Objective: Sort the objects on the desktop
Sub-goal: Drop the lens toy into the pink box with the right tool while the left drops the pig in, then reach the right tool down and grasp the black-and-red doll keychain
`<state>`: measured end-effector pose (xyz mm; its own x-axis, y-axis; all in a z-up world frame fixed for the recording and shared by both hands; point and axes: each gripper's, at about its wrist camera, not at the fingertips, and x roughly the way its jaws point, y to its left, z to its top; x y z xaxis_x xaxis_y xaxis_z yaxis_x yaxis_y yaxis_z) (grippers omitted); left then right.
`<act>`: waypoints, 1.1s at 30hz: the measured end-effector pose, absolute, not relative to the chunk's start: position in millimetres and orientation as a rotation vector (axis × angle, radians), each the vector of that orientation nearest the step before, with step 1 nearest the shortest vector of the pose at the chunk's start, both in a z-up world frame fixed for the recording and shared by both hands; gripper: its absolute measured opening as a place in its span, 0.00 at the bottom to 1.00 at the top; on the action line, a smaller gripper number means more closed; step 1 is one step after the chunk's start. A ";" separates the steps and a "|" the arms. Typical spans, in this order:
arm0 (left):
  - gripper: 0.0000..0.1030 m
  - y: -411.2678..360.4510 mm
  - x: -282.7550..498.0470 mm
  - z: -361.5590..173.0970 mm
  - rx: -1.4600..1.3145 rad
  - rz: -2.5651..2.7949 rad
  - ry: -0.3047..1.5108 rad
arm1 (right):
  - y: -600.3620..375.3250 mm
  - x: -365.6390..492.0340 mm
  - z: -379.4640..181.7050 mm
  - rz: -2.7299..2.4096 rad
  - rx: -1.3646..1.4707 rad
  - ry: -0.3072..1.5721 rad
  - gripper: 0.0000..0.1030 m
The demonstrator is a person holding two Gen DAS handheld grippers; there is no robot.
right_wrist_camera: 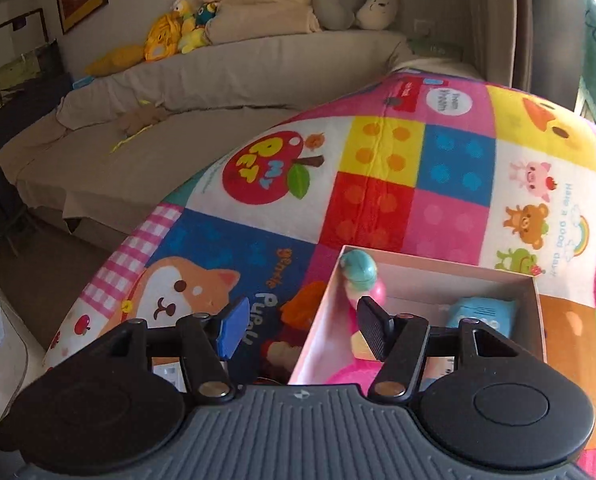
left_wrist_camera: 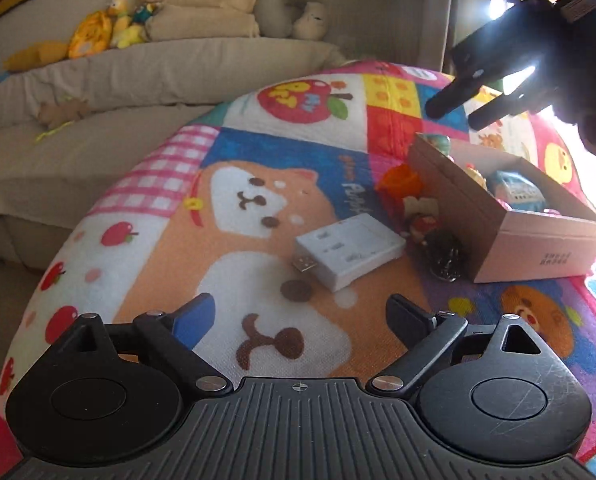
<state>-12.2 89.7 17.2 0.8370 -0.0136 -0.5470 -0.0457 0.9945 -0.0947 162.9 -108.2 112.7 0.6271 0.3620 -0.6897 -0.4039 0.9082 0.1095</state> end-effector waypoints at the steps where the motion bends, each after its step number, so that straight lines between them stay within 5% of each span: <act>1: 0.94 93.2 -13.6 17.0 -0.131 0.014 0.572 | -93.5 171.8 106.4 0.441 -0.087 0.803 0.52; 3: 0.94 100.7 -16.1 16.5 -0.180 0.009 0.566 | -63.4 190.9 90.5 0.426 -0.185 0.852 0.26; 8: 0.94 108.5 -17.8 15.6 -0.237 -0.003 0.562 | -10.8 232.5 45.3 0.286 -0.420 0.892 0.13; 27: 0.96 116.9 -29.1 19.7 -0.248 0.096 0.576 | -26.9 132.7 33.0 0.554 -0.349 1.074 0.10; 33: 0.97 112.1 -40.5 24.7 -0.210 0.084 0.587 | -71.1 56.8 48.5 0.607 -0.400 0.946 0.14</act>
<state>-40.5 112.1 24.7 0.8301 0.0188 -0.5574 -0.1383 0.9752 -0.1731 56.8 -71.1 48.5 0.4394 0.3054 -0.8448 -0.6410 0.7655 -0.0567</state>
